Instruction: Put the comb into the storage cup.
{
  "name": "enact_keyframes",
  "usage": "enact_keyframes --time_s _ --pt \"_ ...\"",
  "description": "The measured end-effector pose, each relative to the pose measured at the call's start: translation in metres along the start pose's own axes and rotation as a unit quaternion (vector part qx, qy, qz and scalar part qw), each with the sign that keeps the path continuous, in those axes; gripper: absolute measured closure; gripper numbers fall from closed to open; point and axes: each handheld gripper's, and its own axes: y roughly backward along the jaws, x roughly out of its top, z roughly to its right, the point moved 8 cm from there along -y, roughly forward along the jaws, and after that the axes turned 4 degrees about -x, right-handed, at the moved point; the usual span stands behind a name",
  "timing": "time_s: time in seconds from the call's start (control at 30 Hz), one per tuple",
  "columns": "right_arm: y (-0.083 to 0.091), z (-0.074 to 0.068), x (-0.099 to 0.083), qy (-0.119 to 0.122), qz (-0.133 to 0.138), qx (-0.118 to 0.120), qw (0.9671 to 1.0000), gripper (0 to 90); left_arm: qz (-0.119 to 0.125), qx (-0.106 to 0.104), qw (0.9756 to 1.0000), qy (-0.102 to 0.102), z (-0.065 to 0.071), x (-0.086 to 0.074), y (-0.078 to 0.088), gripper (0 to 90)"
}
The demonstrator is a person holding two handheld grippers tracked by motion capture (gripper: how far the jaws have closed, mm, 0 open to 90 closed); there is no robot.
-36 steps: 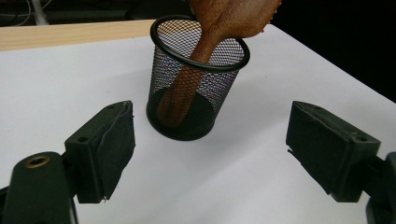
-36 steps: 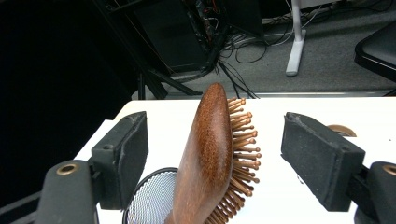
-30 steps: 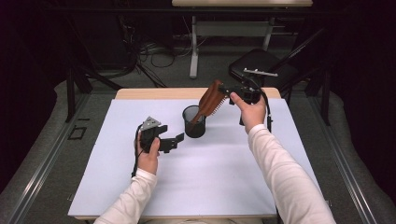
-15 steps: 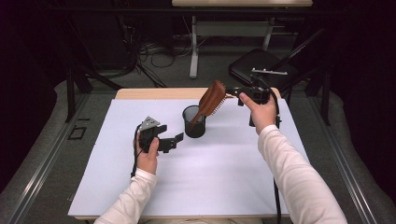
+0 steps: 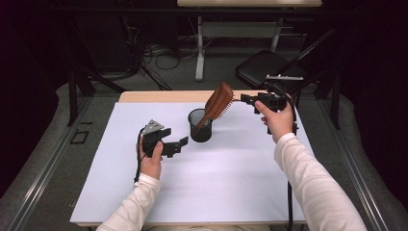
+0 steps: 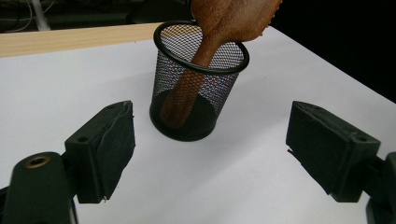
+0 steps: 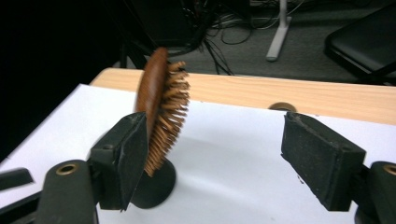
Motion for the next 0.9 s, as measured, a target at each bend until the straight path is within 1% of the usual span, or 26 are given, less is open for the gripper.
enact_keyframes --time_s 0.07,0.1,0.23,0.37,0.5,0.67,0.73,0.83,0.9 --pt "0.001 0.002 -0.003 0.008 -0.004 -0.002 1.0 20.9 -0.004 0.0 1.0 -0.004 0.0 0.0 0.0 15.7" --pt "0.002 0.003 -0.004 0.012 -0.006 -0.004 0.9999 20.5 -0.003 -0.001 1.0 -0.003 0.001 0.001 0.0 15.7" --pt "0.006 0.005 -0.008 0.025 -0.006 -0.008 0.9996 19.5 -0.002 0.0 1.0 -0.005 0.001 0.002 0.003 15.7" --pt "0.01 0.007 -0.013 0.035 -0.011 -0.006 0.9993 18.2 -0.003 0.002 1.0 -0.005 -0.001 0.003 0.008 15.7" --pt "0.015 0.007 -0.019 0.047 -0.011 -0.005 0.9988 16.4 -0.005 0.0 1.0 -0.005 -0.003 0.003 0.015 15.7" --pt "0.019 0.009 -0.028 0.052 -0.015 -0.001 0.9986 14.7 -0.002 -0.006 1.0 -0.005 -0.003 0.005 0.026 15.7" --pt "0.021 0.008 -0.032 0.052 -0.015 0.007 0.9985 14.6 -0.001 -0.007 1.0 -0.005 -0.004 0.005 0.03 15.7" --pt "0.025 0.008 -0.037 0.049 -0.013 0.015 0.9986 14.4 -0.001 -0.006 1.0 -0.004 -0.007 0.005 0.036 15.7" --pt "0.027 0.007 -0.041 0.052 -0.012 0.018 0.9984 14.1 -0.001 -0.005 1.0 -0.002 -0.009 0.004 0.04 15.7"
